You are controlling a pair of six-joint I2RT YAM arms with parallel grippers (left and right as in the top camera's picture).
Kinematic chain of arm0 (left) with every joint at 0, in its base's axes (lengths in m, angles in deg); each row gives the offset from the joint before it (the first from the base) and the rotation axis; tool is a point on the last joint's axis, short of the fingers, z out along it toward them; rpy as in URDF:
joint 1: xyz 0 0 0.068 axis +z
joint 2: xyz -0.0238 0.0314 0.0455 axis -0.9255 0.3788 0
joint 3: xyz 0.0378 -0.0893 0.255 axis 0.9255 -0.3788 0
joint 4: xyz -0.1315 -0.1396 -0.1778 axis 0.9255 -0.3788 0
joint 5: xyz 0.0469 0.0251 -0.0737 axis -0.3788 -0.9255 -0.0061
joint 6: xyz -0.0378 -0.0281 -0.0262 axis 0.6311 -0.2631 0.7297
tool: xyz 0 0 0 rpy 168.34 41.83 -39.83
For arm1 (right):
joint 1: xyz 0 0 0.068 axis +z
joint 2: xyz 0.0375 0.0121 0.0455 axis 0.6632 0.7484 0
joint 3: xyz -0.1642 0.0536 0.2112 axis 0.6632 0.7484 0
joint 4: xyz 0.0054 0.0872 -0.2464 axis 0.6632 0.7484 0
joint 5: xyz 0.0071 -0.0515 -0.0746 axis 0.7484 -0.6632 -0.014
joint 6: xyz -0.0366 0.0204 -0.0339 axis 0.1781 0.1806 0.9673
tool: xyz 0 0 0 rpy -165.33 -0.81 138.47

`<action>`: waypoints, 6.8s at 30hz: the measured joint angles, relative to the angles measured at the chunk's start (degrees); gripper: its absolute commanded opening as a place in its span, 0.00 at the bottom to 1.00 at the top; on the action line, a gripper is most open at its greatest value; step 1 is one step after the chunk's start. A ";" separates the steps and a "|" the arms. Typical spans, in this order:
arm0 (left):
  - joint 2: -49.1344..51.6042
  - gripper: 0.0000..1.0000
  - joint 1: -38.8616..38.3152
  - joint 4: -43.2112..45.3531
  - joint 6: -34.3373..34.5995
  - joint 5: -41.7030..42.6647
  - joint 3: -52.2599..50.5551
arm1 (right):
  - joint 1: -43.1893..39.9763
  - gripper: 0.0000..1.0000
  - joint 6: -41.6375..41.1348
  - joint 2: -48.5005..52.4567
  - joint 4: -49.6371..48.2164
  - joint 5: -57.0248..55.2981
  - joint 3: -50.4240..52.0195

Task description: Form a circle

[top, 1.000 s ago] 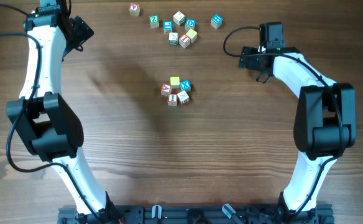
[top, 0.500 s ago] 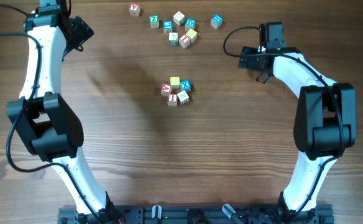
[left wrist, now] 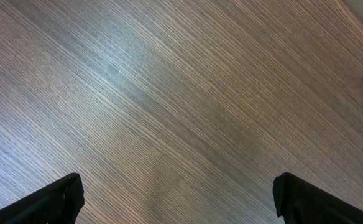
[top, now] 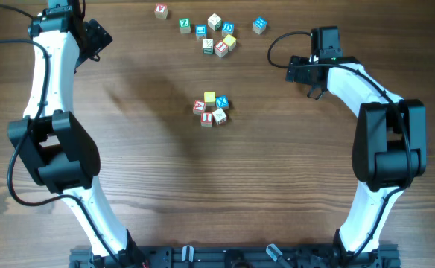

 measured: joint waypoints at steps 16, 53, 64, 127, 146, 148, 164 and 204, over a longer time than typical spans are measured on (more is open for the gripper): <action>-27.76 1.00 0.00 0.07 0.00 -0.02 0.02 | 0.00 1.00 0.00 0.00 -0.02 0.00 0.00; -53.46 1.00 -3.13 33.90 -20.44 13.62 -42.66 | 0.00 1.00 0.00 0.00 0.00 0.20 0.00; -64.06 1.00 -3.13 69.66 -22.80 19.67 -78.47 | 0.00 1.00 0.00 0.00 0.00 0.20 0.00; -122.38 1.00 -3.13 51.43 -25.97 20.46 -112.19 | 0.00 1.00 0.00 0.00 -0.02 0.22 0.22; -122.38 1.00 -3.13 51.45 -25.97 20.46 -112.19 | 0.00 1.00 0.00 0.00 -0.02 0.22 0.22; -122.38 1.00 -3.13 51.43 -25.97 20.46 -112.19 | 0.00 1.00 0.00 0.00 -0.02 0.22 0.22; -122.38 1.00 -3.13 51.45 -25.97 20.46 -112.19 | 0.07 1.00 0.00 -10.91 0.17 0.22 0.55; -122.49 1.00 -3.13 51.45 -25.97 20.46 -112.19 | 0.17 1.00 30.40 -65.40 -32.59 21.66 70.58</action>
